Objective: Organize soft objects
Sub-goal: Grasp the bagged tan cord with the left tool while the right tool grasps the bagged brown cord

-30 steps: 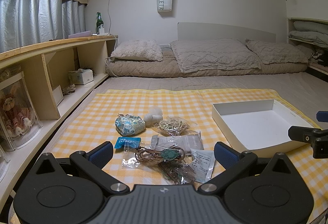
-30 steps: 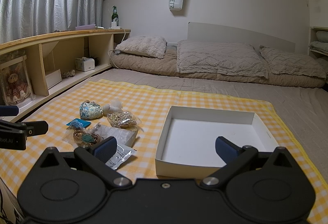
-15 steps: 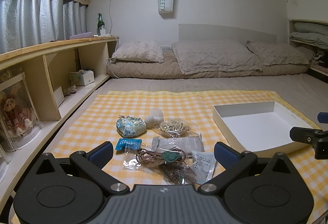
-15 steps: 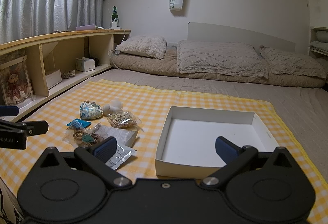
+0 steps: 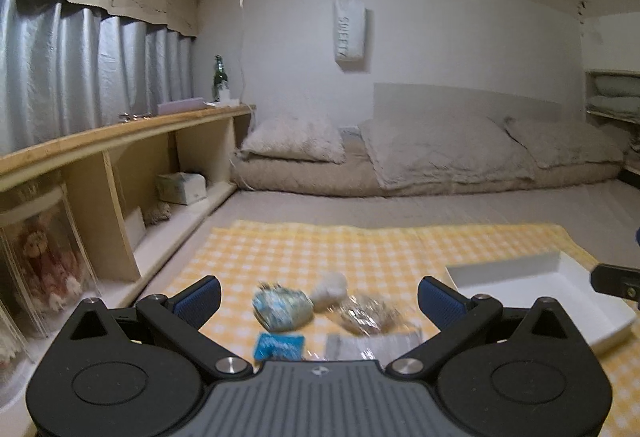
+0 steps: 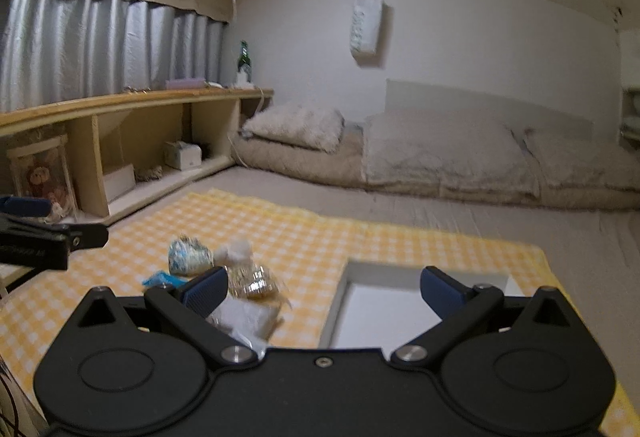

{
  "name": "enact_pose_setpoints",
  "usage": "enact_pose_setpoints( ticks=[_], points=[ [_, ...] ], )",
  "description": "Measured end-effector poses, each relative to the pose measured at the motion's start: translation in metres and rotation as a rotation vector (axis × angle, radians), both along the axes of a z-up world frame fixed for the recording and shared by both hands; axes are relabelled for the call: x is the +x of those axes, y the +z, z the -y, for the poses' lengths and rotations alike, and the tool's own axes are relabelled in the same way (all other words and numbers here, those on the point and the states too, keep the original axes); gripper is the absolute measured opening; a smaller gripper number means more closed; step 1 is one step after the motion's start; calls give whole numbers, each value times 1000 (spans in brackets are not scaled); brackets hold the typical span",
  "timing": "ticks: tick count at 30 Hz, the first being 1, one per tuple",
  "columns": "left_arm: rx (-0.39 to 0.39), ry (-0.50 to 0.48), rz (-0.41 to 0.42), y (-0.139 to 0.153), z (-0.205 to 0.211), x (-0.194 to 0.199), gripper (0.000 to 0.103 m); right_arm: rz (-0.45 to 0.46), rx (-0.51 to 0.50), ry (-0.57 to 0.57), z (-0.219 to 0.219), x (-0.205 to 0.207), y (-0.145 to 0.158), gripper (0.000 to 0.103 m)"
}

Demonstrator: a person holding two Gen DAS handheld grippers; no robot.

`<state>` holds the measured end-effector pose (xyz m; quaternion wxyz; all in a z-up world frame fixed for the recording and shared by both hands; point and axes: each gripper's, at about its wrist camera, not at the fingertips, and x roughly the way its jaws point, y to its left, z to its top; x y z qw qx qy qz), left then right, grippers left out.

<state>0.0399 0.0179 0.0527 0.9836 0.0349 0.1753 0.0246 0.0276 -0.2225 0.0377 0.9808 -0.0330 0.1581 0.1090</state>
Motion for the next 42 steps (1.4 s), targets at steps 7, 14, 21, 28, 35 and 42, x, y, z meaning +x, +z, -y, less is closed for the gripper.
enact_pose_setpoints(
  ticks=[7,14,21,28,35,42],
  points=[
    [-102,132,-30,7,-15,46,103,43,-65,70,-14,32,23,103],
    [-261,192,-276,-25,-28,102,103,-33,-104,136,-35,76,12,103],
    [-470,221,-516,-82,-46,130,103,-315,-131,288,-72,108,-46,103],
    [-666,210,-626,-112,-61,148,103,-552,-81,398,-99,129,-92,103],
    [-738,229,-745,-135,-66,174,103,-577,-160,571,-137,129,-109,103],
    [-680,247,-801,-149,-62,190,103,-623,-245,610,-147,132,-123,83]
  ],
)
